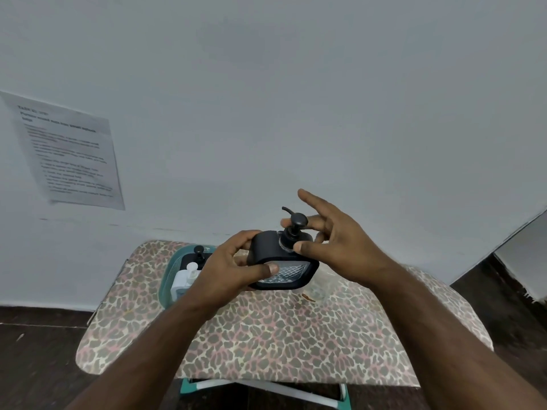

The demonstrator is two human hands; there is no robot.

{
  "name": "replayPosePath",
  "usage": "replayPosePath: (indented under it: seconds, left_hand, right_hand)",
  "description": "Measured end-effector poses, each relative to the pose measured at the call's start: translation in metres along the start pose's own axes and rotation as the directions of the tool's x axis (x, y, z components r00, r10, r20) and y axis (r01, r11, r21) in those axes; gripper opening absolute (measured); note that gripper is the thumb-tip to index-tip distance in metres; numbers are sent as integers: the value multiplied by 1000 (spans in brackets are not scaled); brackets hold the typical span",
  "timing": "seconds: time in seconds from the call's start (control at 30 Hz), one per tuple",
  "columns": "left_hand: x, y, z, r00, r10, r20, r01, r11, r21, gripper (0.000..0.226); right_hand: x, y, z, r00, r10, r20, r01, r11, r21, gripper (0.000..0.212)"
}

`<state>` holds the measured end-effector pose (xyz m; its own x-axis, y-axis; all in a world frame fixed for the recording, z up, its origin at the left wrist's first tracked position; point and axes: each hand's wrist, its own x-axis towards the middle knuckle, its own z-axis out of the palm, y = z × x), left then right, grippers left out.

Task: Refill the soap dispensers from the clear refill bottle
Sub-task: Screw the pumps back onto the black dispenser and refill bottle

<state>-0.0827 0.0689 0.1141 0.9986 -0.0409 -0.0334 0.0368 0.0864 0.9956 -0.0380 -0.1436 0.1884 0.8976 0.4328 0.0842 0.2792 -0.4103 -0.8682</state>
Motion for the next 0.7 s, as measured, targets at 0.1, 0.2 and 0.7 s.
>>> replayPosePath:
  seconds: [0.1,0.2,0.7]
  left_hand:
    - [0,-1,1,1000,6,8,-6,1000,25,51]
    - [1,-1,3,1000,2,11,-2,1000,9,50]
    - [4,2,1,1000,3,-5,-3,1000,6,48]
  right_hand:
    - [2,3,4,995,-9,-96,0,996,-87,102]
    - [-2,-2,2,1000,15,-1,-15,1000,2,96]
    - [2,4,1,997,-8,-83,-1,995,-105,103]
